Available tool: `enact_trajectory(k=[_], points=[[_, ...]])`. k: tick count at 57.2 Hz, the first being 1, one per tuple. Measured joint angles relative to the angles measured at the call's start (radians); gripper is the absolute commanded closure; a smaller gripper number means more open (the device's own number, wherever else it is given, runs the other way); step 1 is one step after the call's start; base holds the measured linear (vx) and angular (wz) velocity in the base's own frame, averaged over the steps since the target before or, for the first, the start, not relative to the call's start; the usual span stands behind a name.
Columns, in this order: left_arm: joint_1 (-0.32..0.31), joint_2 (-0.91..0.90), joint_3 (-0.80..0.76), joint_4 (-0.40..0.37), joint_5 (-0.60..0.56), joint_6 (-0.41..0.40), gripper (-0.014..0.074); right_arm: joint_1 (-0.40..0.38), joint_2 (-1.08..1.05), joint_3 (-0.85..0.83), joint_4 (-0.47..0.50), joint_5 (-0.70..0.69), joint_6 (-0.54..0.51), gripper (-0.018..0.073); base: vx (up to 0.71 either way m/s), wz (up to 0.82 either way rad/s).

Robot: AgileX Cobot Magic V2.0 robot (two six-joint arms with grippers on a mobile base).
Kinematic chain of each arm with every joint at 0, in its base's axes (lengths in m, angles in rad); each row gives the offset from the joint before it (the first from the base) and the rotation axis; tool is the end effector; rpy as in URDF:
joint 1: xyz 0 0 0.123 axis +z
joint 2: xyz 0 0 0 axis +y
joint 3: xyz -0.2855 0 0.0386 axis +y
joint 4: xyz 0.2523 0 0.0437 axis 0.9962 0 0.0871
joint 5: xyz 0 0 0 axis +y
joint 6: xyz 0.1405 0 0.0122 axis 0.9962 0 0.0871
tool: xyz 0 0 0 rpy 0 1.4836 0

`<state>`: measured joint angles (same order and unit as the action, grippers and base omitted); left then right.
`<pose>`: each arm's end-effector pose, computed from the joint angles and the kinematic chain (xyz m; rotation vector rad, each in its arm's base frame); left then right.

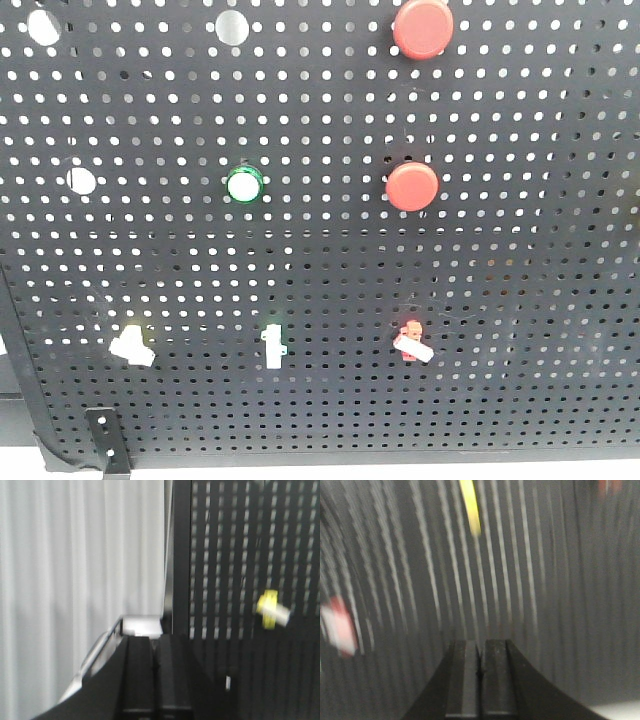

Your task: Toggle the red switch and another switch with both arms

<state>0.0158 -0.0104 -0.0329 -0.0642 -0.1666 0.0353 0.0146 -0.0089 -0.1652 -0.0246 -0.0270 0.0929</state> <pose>0.0991 0.0031 0.2544 -0.0371 1.2735 -0.0037 0.0903 0.0014 0.2858 0.0339 1.2824 0.0716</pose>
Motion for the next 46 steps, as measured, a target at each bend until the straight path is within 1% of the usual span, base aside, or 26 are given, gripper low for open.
enact_trajectory(k=[4,9,16,25,31,37,43,46], points=[[0.000,0.000,-0.094,0.001,0.009,-0.004,0.0594,0.000,0.034,-0.129,-0.059,0.027,0.000,0.0566,0.00,0.00],[0.000,0.029,-0.253,0.002,0.041,-0.003,0.0594,0.000,0.112,-0.267,-0.119,0.078,0.000,0.0566,0.00,0.00],[0.000,0.135,-0.404,0.002,0.143,-0.003,0.0594,0.000,0.239,-0.362,-0.168,0.121,0.000,0.0566,0.00,0.00],[0.000,0.271,-0.430,0.002,0.228,-0.003,0.0594,0.000,0.354,-0.381,-0.183,0.124,0.000,0.0566,0.00,0.00],[0.000,0.364,-0.430,0.002,0.251,-0.003,0.0594,0.000,0.408,-0.381,-0.185,0.123,0.000,0.0566,0.00,0.00],[0.000,0.449,-0.430,0.002,0.239,-0.003,0.0594,0.000,0.449,-0.381,-0.186,0.122,0.000,0.0566,0.00,0.00],[-0.003,0.528,-0.430,0.002,0.194,0.000,0.0594,0.000,0.476,-0.381,-0.186,0.117,0.000,0.0566,0.00,0.00],[-0.016,0.569,-0.430,0.002,0.167,0.004,0.0594,0.000,0.485,-0.381,-0.186,0.112,0.000,0.0566,0.00,0.00]])
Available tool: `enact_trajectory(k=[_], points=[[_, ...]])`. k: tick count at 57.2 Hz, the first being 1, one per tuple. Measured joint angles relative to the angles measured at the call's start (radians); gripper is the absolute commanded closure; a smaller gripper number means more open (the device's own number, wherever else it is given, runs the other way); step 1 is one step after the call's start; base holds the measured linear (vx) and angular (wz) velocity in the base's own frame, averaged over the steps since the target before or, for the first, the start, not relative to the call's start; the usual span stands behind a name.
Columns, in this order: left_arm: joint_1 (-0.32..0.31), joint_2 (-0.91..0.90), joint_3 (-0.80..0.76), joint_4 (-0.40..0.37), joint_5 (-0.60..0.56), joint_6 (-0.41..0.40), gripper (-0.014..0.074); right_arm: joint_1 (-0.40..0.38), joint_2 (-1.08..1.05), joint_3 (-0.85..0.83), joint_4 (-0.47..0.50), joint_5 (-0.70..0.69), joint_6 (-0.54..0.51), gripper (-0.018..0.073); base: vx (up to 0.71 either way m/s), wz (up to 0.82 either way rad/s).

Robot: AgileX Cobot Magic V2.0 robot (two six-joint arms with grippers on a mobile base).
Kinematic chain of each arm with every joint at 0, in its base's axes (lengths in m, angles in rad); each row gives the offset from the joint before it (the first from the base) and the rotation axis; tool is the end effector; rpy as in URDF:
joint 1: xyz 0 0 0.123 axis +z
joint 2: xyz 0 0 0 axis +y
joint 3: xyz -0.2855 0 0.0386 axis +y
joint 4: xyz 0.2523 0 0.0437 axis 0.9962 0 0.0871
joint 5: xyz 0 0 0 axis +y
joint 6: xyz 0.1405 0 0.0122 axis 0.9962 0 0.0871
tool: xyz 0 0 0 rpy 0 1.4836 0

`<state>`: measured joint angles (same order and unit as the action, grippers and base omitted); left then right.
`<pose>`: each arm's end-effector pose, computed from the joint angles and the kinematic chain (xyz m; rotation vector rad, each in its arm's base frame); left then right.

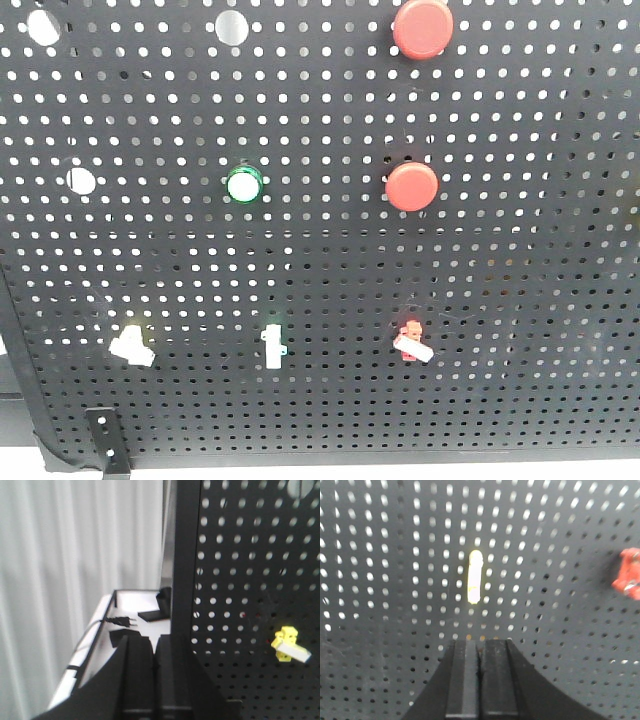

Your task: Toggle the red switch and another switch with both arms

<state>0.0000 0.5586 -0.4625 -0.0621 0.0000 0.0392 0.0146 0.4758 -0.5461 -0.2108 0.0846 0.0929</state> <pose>0.1747 0.0000 0.3250 -0.0181 1.5796 -0.0179 0.1531 -0.0003 0.3599 -0.0843 1.4944 -0.0959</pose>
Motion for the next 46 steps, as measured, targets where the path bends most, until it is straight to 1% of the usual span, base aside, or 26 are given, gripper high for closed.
enact_trajectory(k=[4,9,15,19,24,28,34,46], points=[[-0.038,0.055,0.000,-0.001,-0.033,0.000,0.0594,0.000,0.009,0.000,0.000,-0.014,0.000,0.0566,0.00,0.00],[-0.114,0.112,0.000,-0.002,-0.092,-0.005,0.0594,0.000,0.012,0.000,0.000,-0.027,0.000,0.0566,0.00,0.00],[-0.203,0.178,0.000,0.000,-0.211,-0.008,0.0594,0.000,0.012,0.000,0.000,-0.041,0.000,0.0566,0.00,0.00],[-0.243,0.229,-0.001,0.000,-0.286,-0.008,0.0594,0.000,0.012,0.000,0.000,-0.042,0.000,0.0566,0.00,0.00],[-0.288,0.304,-0.025,0.000,-0.320,-0.009,0.0594,0.000,0.012,0.000,0.000,-0.046,0.000,0.0566,0.00,0.00],[-0.319,0.373,-0.061,0.000,-0.324,-0.009,0.0594,0.000,0.012,0.000,0.000,-0.046,0.001,0.0566,0.00,0.00],[-0.345,0.456,-0.122,0.000,-0.324,-0.009,0.0594,0.000,0.012,0.000,0.000,-0.046,0.001,0.0566,0.00,0.00],[-0.348,0.563,-0.216,0.000,-0.321,-0.009,0.0594,0.000,0.012,0.000,0.000,-0.046,0.002,0.0566,0.00,0.00]])
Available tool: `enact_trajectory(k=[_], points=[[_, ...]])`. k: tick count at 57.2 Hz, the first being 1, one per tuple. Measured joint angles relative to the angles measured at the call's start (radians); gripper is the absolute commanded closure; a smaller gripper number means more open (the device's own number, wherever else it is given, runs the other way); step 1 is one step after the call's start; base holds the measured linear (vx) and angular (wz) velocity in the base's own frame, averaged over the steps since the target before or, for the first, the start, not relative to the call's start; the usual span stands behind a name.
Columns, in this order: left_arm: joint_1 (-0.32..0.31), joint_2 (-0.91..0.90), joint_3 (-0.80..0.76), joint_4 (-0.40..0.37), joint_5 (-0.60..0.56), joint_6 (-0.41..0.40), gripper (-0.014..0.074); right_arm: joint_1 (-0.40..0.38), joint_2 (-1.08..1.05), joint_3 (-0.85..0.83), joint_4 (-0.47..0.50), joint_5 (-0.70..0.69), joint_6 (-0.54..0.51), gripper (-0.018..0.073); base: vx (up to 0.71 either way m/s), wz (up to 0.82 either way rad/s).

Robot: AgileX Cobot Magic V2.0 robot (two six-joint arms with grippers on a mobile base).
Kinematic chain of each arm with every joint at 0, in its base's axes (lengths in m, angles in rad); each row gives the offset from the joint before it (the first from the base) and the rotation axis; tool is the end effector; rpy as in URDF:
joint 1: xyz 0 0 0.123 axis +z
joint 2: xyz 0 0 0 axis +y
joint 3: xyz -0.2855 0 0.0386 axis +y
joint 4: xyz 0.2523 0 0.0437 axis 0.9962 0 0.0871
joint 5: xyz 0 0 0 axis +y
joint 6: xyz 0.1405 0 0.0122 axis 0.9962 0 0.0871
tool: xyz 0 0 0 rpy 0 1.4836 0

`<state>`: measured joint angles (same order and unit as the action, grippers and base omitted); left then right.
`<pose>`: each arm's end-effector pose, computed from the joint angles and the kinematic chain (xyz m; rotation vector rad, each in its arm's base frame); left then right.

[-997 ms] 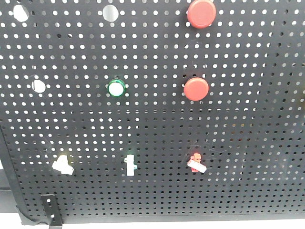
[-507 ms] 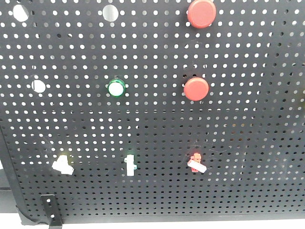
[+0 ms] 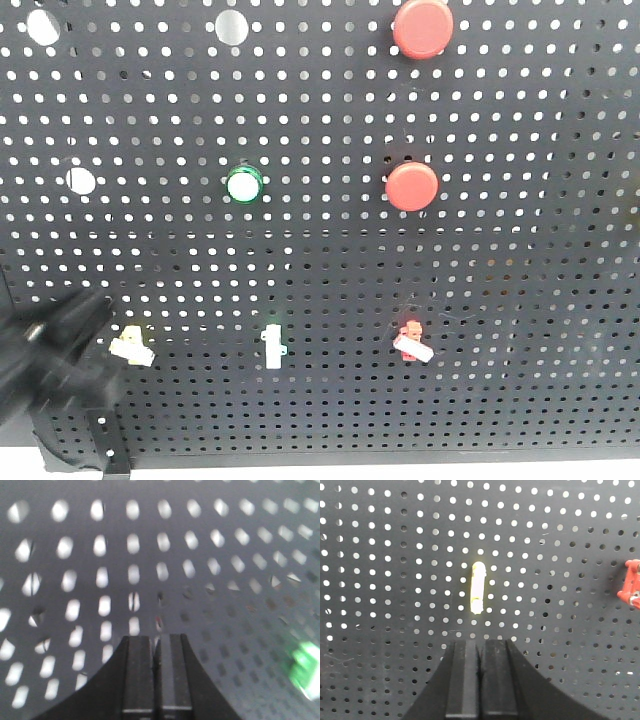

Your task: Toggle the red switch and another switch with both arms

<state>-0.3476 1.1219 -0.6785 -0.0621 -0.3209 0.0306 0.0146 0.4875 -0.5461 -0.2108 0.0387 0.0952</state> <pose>0.2815 -0.0991 0.3231 0.2414 1.5954 -0.2754 0.1554 0.0011 0.3644 -0.0885 1.4608 -0.0881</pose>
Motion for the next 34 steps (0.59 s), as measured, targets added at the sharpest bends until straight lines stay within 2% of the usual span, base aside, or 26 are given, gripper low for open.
enact_trajectory(k=[34], points=[[-0.005,0.081,-0.017,0.002,0.045,0.000,0.0594,0.000,0.000,0.000,-0.001,0.000,0.000,0.0566,0.00,0.00]])
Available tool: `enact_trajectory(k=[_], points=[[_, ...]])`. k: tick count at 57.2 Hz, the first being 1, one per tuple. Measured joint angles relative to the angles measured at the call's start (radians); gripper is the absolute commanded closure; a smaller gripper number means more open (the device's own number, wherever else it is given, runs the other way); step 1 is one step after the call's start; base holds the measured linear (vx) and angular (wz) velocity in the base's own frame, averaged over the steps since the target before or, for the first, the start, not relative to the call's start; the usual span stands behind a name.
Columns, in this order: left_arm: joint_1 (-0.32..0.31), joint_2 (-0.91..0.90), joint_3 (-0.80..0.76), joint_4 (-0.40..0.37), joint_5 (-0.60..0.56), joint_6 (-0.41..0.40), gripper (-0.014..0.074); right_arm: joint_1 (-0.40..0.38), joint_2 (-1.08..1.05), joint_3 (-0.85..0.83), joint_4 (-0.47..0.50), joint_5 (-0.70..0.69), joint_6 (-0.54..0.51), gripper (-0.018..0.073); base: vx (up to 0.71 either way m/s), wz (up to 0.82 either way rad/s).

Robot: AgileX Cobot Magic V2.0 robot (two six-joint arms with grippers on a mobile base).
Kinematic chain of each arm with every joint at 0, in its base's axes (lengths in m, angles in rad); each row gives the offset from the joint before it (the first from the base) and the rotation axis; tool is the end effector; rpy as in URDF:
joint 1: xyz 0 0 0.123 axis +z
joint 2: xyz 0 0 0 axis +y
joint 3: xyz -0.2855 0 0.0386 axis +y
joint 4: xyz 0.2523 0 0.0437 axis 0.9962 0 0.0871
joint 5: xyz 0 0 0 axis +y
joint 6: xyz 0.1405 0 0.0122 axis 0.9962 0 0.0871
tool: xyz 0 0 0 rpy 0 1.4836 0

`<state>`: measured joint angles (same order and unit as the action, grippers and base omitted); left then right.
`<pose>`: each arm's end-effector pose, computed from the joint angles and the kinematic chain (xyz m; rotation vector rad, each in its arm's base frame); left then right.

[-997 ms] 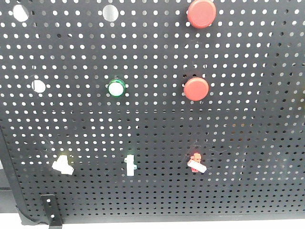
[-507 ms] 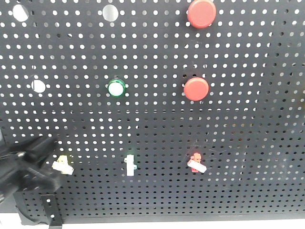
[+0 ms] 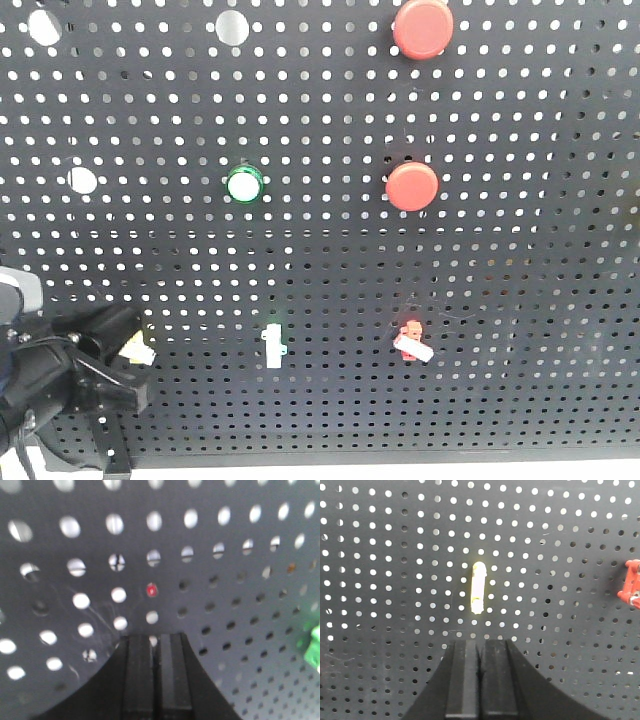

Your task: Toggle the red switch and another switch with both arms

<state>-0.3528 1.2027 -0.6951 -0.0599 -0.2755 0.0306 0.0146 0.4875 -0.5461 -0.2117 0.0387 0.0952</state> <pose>0.2959 -0.1065 0.2983 0.2675 1.7026 -0.2674 0.1554 0.0011 0.3644 -0.0891 1.4607 -0.0889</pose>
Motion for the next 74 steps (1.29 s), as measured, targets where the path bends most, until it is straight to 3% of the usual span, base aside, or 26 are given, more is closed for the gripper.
enact_trajectory(k=[11,27,54,64,74], points=[[0.000,0.000,-0.008,-0.017,0.027,-0.001,0.0594,0.000,0.000,0.000,0.000,0.000,0.000,0.0566,0.00,0.00],[0.000,-0.004,-0.020,-0.154,0.082,-0.005,0.0594,0.000,0.000,0.000,0.000,0.000,0.000,0.0566,0.00,0.00],[0.001,-0.013,-0.032,-0.174,0.210,-0.014,0.0594,0.000,0.000,0.000,0.000,0.001,0.000,0.0566,0.00,0.00],[0.001,0.001,-0.004,-0.178,0.470,-0.013,0.0594,0.000,0.000,0.000,0.000,0.001,0.000,0.0566,0.00,0.00],[-0.002,-0.035,-0.002,-0.189,0.563,-0.013,0.0594,0.000,0.005,-0.001,0.000,0.007,0.000,0.0566,0.00,0.00]])
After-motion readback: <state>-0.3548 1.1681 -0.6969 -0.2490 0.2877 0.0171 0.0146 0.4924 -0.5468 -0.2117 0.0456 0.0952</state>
